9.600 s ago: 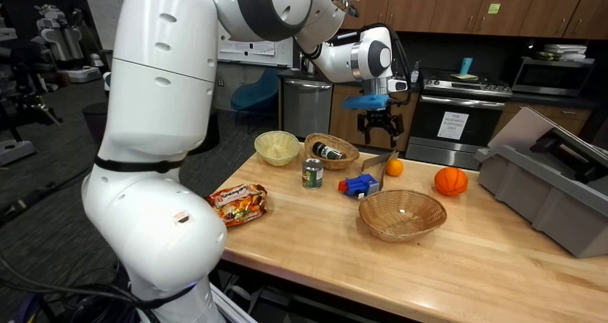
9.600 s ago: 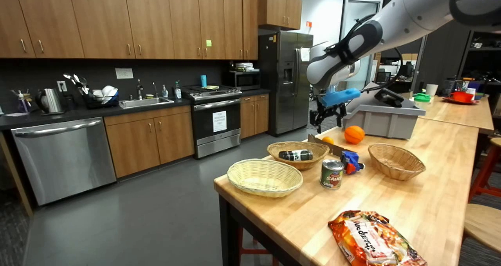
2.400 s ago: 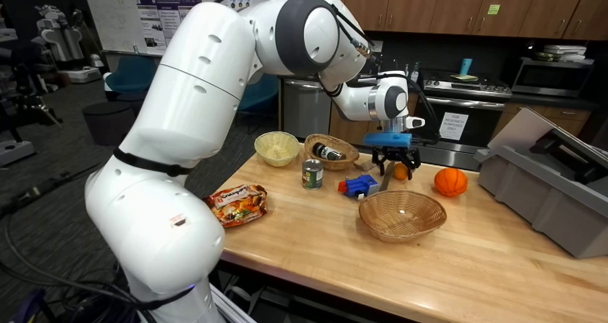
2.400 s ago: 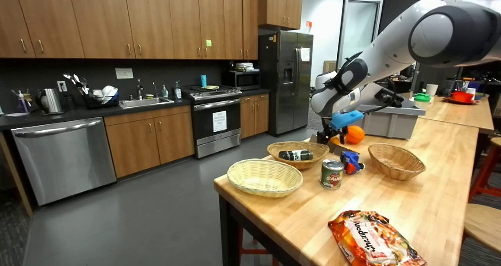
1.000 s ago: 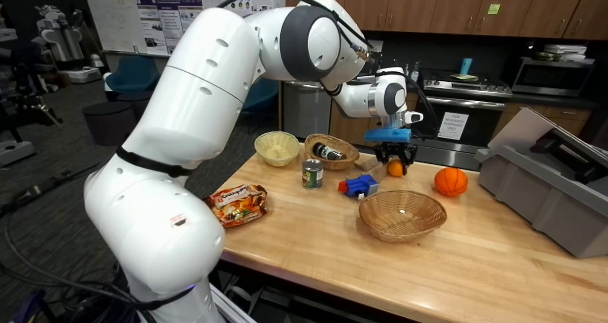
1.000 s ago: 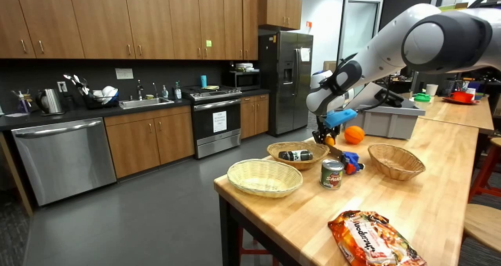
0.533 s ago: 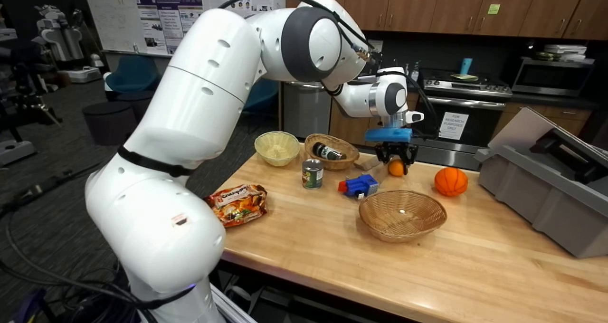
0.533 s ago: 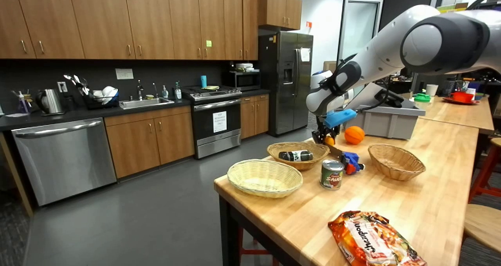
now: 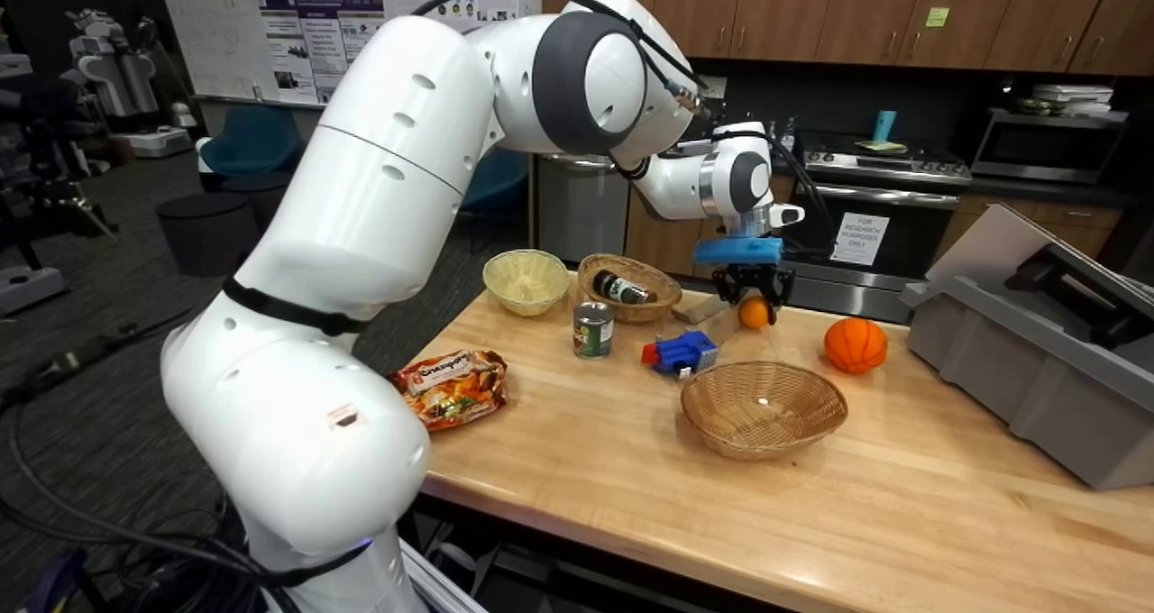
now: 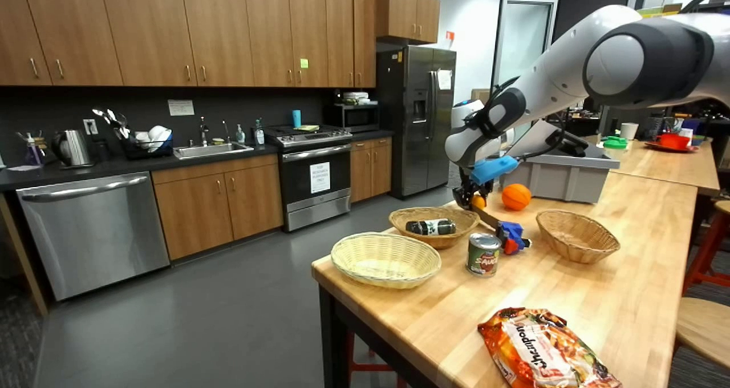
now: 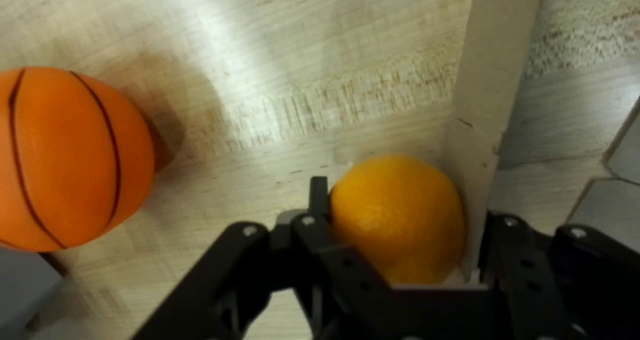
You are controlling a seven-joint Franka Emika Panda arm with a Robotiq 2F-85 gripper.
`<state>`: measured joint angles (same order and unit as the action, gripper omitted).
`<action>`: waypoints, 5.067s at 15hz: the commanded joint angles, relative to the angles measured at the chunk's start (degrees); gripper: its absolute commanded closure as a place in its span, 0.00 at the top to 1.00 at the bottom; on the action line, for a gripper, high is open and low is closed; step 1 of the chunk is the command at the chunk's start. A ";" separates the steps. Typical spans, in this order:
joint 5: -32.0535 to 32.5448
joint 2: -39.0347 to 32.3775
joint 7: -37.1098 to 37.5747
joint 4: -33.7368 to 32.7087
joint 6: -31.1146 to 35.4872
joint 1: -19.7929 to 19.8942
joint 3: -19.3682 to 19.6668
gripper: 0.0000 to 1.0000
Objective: Put the orange inside the dish
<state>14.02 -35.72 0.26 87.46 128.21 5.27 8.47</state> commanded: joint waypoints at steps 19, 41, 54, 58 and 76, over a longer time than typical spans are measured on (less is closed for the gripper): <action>9.02 7.41 17.91 13.36 -0.85 -8.75 2.47 0.32; 24.12 22.84 30.23 23.99 -9.96 -6.80 7.78 0.32; 10.53 24.78 40.09 35.58 -14.19 -2.89 3.79 0.32; 10.12 25.41 41.07 37.64 -13.34 -1.97 3.79 0.32; 10.24 16.94 28.23 27.94 -5.81 -3.11 0.22 0.32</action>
<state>24.70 -14.83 32.33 120.24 121.36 2.59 9.51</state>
